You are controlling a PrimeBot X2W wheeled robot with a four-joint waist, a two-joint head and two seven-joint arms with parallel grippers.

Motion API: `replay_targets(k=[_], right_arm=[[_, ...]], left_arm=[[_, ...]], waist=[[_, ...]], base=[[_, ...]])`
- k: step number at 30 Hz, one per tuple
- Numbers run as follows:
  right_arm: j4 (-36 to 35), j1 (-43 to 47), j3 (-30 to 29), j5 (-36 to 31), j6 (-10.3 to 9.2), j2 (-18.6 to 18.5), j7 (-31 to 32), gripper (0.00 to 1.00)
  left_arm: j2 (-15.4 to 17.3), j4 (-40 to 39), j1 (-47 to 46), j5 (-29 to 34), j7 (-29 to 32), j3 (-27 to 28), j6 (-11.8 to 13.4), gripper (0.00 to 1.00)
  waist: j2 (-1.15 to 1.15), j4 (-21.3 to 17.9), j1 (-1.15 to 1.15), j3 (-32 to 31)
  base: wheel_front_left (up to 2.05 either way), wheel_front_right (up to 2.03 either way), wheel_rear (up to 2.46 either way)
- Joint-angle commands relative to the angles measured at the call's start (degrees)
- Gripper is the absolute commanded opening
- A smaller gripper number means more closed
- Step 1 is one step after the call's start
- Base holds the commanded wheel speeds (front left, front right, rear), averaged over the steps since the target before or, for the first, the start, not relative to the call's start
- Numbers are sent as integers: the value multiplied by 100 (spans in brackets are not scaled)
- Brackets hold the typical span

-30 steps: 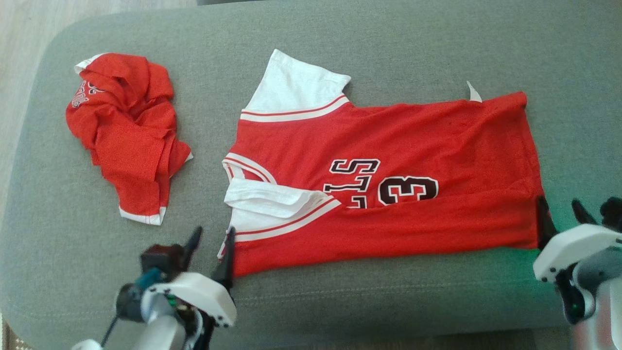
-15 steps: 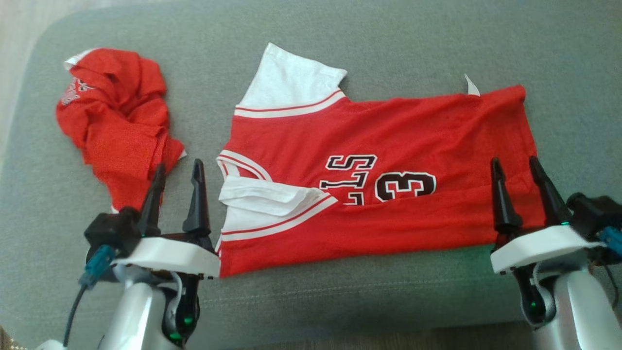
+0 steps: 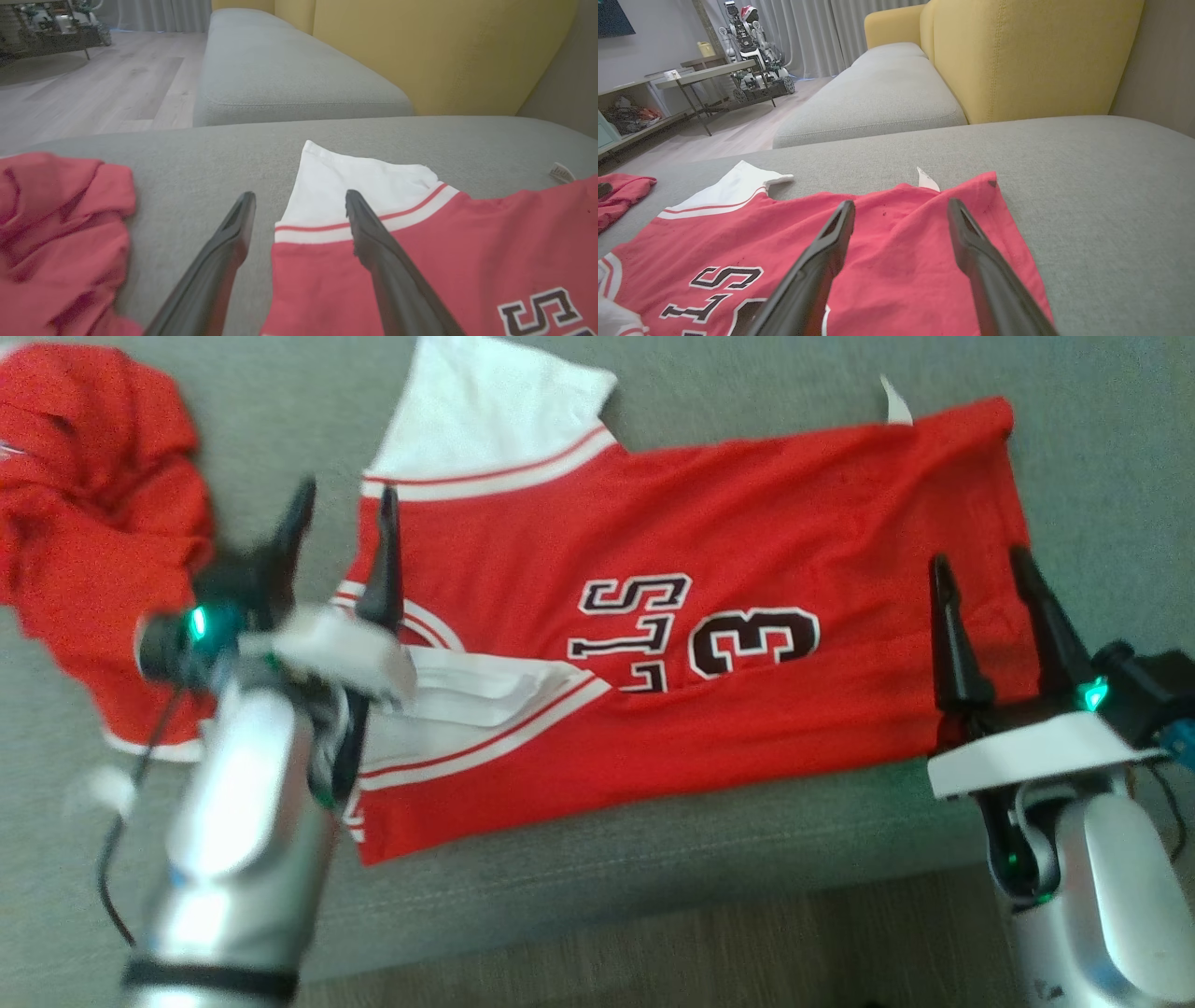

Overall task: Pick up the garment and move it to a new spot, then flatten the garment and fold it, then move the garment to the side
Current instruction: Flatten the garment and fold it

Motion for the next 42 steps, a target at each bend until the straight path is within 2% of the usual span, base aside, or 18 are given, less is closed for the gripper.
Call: replay_targets(k=[1, 5, 13, 16, 22, 31, 32, 33, 34, 42], right_arm=[[-263, -197, 166, -14, -2, 3, -80, 100], [-438, -292, 225, -193, -2, 6, -127, 100], [-820, -467, 343, -38, -2, 8, -143, 100], [-853, -489, 357, -5, -2, 8, -154, 100], [-789, -456, 314, 61, -2, 9, -186, 100], [-618, -508, 308, 83, -2, 9, -238, 100], [-607, -516, 304, 78, -2, 9, -240, 100], [-594, -524, 304, 71, -2, 9, -242, 100], [-580, -530, 304, 63, -2, 9, -244, 100], [-471, -581, 236, -32, -2, 9, -245, 100]], left_arm=[[221, 41, -480, 110, 66, 97, -53, 100], [351, 593, -1317, 258, 327, 37, -60, 100], [548, 1734, -2727, 495, 731, -29, 71, 100], [640, 2063, -3109, 551, 788, -86, 10, 100], [706, 2522, -3468, 628, 829, -245, -160, 100], [599, 3103, -3756, 536, 601, -366, -348, 100], [575, 3194, -3764, 531, 635, -401, -393, 83], [543, 3280, -3771, 499, 669, -414, -441, 2], [521, 3339, -3788, 462, 664, -411, -473, 0], [382, 3338, -3726, 187, 17, -277, -520, 0]], waist=[[0, -293, 0, 406], [0, -441, 0, 719], [0, -692, 0, 1124], [0, -762, 0, 1200], [0, -820, 0, 1246], [0, -822, 0, 1251], [0, -816, 0, 1251], [0, -812, 0, 1250], [0, -808, 0, 1248], [0, -549, 0, 981]], base=[[0, 0, 0], [0, 0, 0], [0, 0, 0], [0, 0, 0], [0, 0, 0], [0, 0, 0], [0, 0, 0], [0, 0, 0], [0, 0, 0], [0, 0, 0]])
